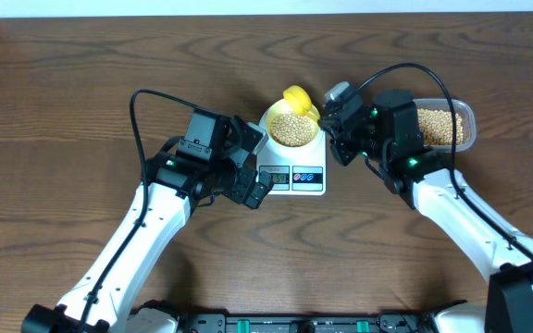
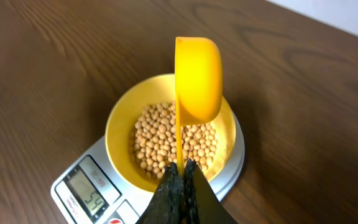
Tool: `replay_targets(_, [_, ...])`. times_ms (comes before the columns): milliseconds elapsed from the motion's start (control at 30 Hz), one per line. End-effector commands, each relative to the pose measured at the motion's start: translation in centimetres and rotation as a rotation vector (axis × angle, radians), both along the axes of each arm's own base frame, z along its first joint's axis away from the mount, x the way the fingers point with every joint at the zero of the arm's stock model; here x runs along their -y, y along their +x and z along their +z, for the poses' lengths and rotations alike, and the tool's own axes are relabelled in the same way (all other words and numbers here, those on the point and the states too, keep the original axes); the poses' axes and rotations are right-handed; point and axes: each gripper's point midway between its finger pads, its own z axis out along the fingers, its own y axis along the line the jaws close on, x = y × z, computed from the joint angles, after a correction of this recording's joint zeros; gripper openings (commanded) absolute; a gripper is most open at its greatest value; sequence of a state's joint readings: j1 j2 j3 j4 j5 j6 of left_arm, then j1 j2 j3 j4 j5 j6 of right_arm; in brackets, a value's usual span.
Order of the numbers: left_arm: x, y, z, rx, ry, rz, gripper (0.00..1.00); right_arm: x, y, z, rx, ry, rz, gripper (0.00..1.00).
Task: Scoop item into bowl and weigh 50g on scale
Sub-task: 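Carry the filled scoop left over the yellow bowl, then tip the scoop over the yellow bowl to pour soybeans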
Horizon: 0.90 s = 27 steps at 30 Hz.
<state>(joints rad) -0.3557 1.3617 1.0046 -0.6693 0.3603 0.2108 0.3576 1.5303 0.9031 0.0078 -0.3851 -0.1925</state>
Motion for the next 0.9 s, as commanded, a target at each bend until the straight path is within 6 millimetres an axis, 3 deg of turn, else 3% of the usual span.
replay_targets(0, [-0.1, -0.1, -0.4, -0.002, 0.013, -0.01, 0.98, -0.6, 0.0, 0.0, 0.013, -0.008, 0.02, 0.01])
replay_targets(167, [-0.1, -0.1, -0.4, -0.002, 0.013, -0.01, 0.98, -1.1, -0.2, -0.2, 0.009, -0.011, 0.033, 0.01])
replay_targets(467, [-0.1, -0.1, -0.4, -0.002, 0.013, -0.01, 0.98, -1.4, 0.0, -2.8, -0.022, -0.079, 0.0, 0.01])
replay_targets(867, [-0.1, -0.1, -0.4, -0.002, 0.013, -0.01, 0.98, -1.0, -0.1, -3.5, 0.003, -0.163, 0.005, 0.01])
